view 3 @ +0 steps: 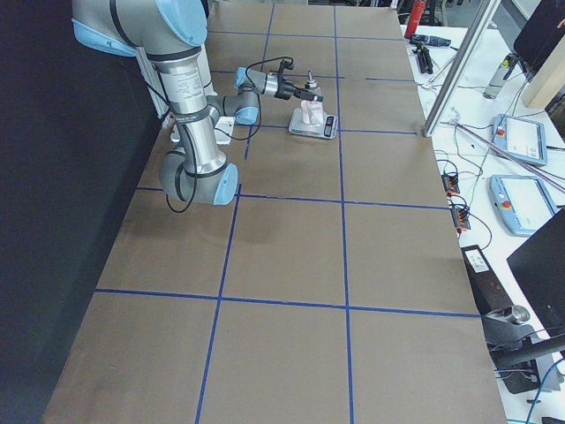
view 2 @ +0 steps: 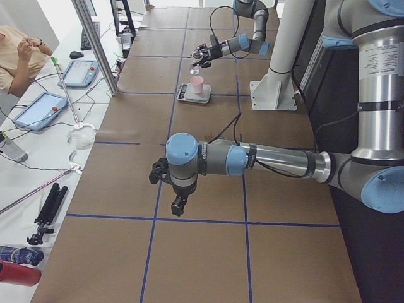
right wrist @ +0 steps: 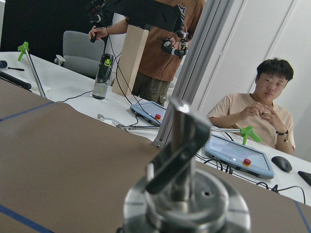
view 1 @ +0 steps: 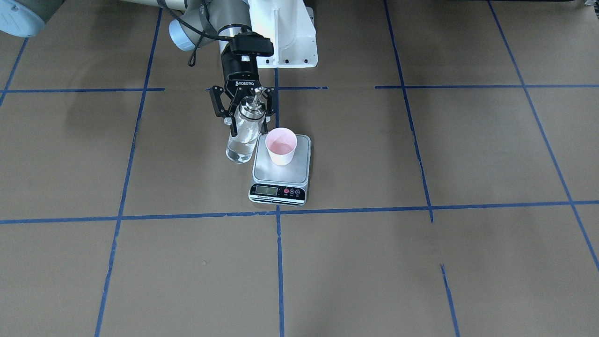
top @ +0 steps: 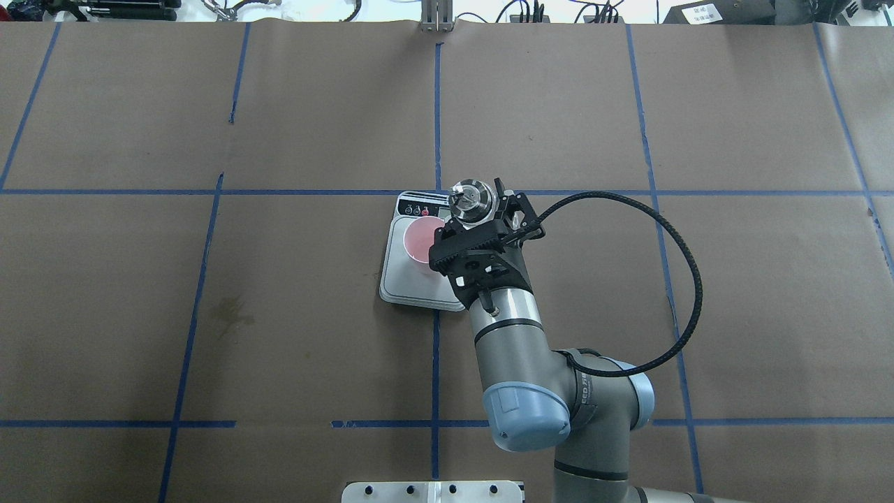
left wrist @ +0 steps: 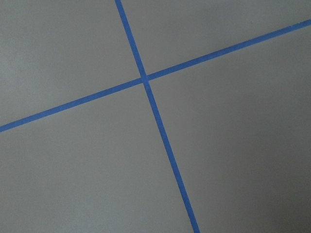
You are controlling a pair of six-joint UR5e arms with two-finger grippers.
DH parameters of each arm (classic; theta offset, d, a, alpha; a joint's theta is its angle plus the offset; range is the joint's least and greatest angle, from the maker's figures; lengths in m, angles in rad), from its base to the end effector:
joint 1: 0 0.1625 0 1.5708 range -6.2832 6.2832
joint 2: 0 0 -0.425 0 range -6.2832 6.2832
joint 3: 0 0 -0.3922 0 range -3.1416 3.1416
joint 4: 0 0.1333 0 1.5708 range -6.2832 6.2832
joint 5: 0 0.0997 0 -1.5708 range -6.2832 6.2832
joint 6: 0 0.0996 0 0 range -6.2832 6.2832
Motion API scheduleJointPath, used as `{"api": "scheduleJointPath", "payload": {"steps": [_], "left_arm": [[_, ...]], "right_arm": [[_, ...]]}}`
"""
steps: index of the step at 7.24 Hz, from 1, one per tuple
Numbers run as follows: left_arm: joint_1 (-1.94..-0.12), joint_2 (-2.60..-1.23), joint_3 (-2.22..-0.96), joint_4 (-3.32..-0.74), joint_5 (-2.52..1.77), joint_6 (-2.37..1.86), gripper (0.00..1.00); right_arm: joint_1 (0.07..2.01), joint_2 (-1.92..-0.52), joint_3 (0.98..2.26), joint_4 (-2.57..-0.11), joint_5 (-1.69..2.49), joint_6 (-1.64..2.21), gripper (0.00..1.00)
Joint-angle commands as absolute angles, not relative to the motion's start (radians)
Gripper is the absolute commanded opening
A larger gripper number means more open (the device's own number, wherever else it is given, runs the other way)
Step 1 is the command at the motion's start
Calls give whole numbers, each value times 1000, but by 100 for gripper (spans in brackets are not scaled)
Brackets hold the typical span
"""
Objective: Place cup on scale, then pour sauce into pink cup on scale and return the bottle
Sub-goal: 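Carry the upright bottle back to its spot with the right gripper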
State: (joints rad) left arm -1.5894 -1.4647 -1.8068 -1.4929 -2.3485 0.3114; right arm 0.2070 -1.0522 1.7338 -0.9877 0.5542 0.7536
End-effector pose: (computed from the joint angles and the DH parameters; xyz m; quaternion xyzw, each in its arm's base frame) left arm -0.0717 -0.4459 0.6000 0.0860 0.3699 0.1447 0.9137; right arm -0.5377 -0.3357 0.2052 0.5952 -0.2577 0.0627 0.7585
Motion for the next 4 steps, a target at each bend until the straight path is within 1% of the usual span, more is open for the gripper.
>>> {"api": "scheduleJointPath", "payload": {"steps": [1, 2, 3, 4], "left_arm": [[-1589, -1465, -1807, -1493, -2349, 311, 100], [-1589, -1465, -1806, -1494, -2349, 311, 100], [-1589, -1463, -1805, -1493, -2349, 311, 100], [-1589, -1463, -1805, -1494, -2347, 313, 100]], "right_arm": [[239, -1092, 1770, -986, 627, 888, 0], [256, -1132, 1790, -989, 641, 934, 0], [274, -1211, 1808, -988, 658, 939, 0], [279, -1279, 1871, -988, 664, 1003, 0]]}}
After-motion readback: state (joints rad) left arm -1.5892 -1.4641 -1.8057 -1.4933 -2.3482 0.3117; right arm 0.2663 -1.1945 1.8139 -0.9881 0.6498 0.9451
